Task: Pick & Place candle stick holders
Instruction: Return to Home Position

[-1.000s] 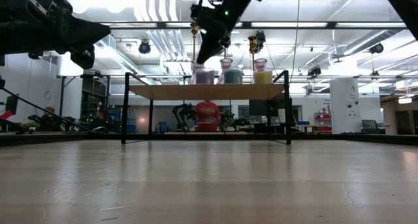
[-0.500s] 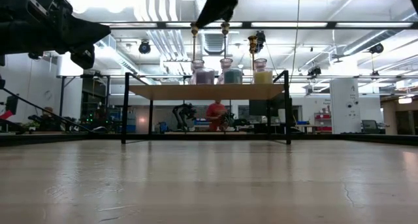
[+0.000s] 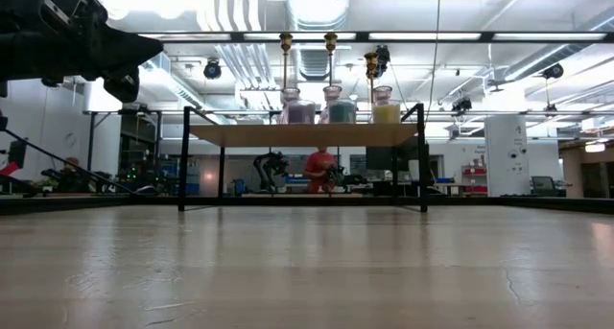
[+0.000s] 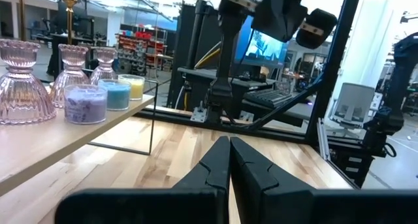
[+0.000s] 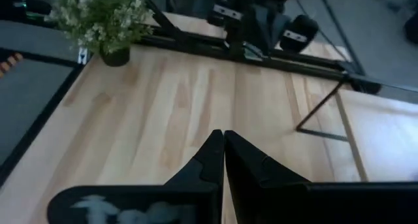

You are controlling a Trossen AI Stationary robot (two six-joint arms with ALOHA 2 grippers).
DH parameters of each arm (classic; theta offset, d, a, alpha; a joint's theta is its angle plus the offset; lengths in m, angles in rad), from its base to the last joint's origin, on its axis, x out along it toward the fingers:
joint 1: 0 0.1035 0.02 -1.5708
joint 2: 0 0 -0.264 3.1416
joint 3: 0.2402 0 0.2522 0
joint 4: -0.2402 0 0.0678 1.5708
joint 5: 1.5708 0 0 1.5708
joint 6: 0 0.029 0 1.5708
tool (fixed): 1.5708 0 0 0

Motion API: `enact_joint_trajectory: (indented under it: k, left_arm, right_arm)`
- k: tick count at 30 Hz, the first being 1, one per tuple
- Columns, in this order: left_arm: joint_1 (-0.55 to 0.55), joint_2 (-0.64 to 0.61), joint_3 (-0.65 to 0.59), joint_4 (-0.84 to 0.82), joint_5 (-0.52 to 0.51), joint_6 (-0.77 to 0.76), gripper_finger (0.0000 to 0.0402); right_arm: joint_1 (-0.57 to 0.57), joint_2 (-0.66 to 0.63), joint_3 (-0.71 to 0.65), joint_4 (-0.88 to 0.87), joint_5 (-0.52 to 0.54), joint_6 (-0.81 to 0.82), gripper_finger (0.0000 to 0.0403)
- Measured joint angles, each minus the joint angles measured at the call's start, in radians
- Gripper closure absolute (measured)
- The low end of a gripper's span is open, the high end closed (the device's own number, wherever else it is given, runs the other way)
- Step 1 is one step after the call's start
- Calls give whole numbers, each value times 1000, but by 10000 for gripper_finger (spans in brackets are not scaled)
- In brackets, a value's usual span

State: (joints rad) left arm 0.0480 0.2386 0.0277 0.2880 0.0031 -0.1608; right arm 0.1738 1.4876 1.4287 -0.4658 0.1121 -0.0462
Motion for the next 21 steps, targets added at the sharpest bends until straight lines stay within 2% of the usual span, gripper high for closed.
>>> enact_joint_trajectory:
  k: [5,15,21]
  left_arm:
    - [0,0,0,-2,0,0,387]
    - [0,1,0,-11,0,0,387]
    - [0,1,0,-13,0,0,387]
  right_arm:
    - [55,-168,-205,106,96,63,395]
    - [125,-474,-629,438,105,122,394]
    - [141,-673,-792,472,153,118,394]
